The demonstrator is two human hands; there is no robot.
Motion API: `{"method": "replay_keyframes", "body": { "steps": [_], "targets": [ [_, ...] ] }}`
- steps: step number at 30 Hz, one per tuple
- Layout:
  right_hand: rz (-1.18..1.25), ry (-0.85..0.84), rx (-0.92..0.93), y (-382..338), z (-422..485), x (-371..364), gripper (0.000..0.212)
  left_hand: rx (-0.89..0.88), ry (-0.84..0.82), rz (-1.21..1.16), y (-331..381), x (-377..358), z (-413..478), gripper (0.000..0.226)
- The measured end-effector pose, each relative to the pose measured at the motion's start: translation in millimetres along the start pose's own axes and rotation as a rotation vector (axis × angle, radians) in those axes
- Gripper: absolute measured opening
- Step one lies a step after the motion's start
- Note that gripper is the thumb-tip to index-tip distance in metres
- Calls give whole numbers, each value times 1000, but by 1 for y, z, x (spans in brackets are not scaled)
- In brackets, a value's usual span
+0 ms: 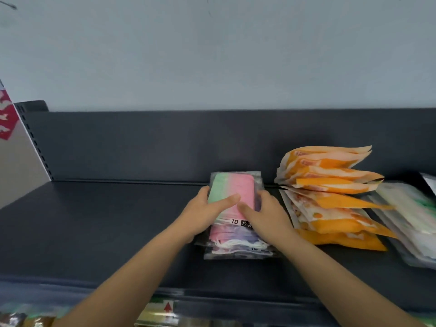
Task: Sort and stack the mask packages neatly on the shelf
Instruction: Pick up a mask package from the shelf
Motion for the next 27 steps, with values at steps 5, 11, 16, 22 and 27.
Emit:
{"method": "replay_keyframes", "body": {
  "steps": [5,11,16,22,27],
  "targets": [
    [44,9,-8,-31,-6,-26,51,-13,-8,2,-16,35,5,86],
    [80,7,-23,-100,-25,-85,46,-41,-31,22,-48,122,8,90],
    [137,14,-7,-169,-41,-156,40,-43,5,32,-85,213,17,83],
    [165,-4,12,-230,-46,-221,38,-39,55,19,-118,293,30,66],
    [148,-8,47,-248,-46,-243,42,-44,62,-3,-136,317,38,71]
  ]
}}
Point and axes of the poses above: each hand's wrist, its own z-axis towards the middle knuckle, its own x-axis out of the back of the hand, y = z × x, the point moved 3 cm from there along z, towards the middle knuckle, and after that the axes turned 8 degrees about y, right-handed, at the moved point
